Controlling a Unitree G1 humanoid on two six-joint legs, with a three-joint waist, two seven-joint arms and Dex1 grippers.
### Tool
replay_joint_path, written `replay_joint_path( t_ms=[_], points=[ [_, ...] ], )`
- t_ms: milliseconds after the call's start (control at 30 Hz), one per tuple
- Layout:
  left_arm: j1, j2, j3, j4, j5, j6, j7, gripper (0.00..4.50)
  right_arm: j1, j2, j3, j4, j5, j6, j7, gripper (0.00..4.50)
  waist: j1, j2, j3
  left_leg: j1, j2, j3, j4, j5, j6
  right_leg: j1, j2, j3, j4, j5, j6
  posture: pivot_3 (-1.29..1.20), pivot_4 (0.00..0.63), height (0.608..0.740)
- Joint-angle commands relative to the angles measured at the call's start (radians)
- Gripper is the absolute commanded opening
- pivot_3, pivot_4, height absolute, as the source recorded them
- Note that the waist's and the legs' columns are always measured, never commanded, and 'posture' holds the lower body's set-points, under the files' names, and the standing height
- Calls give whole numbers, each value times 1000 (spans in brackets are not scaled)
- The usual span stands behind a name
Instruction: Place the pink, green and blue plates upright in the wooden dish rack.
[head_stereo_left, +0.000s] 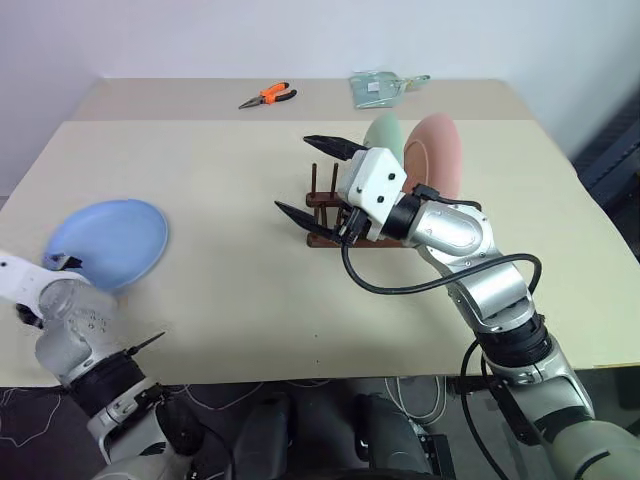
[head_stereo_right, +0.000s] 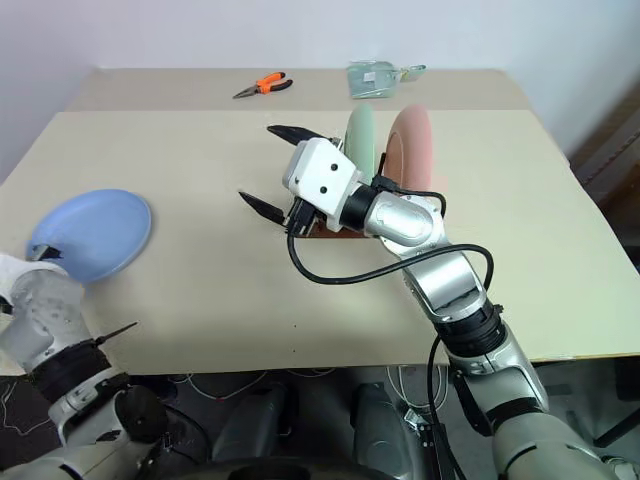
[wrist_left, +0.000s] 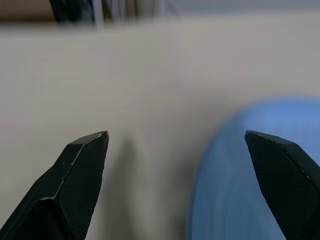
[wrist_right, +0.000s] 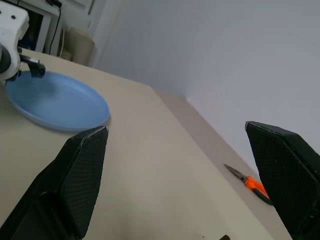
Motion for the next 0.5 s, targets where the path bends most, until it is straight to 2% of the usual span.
replay_joint_path(
  t_ms=[33,100,233,367,500],
  points=[
    [5,-35,50,-70,-97,27,18,3192,-1,16,-32,-12,-4,-25,12,4500,0,0,0,0,0,0,0,0,0,0,0,0,0,0,0,0,150,738],
    [1,-40,61,-71,-130,29,22,2031,0,21,-36,-10,3,-16,21,4500,0,0,0,0,0,0,-1,1,-1,0,0,0,0,0,0,0,150,738],
    [-15,-26,21,-73,-174,-1,-36,89,-3,21,-47,-8,2,7,30,4500,1,0,0,1,0,0,-1,1,-2,0,1,0,0,0,0,0,150,738],
    [-43,11,-109,-116,-157,-84,-164,33,-14,4,-36,-12,-43,-3,36,4500,9,-1,0,0,0,0,-1,1,-2,0,1,0,0,0,-1,0,150,738],
    [-95,45,-303,-189,-118,-172,-316,33,-46,-33,28,14,-177,-59,46,4500,6,-1,0,0,0,0,-1,1,-2,0,1,-1,-1,0,-1,0,150,738]
  ],
)
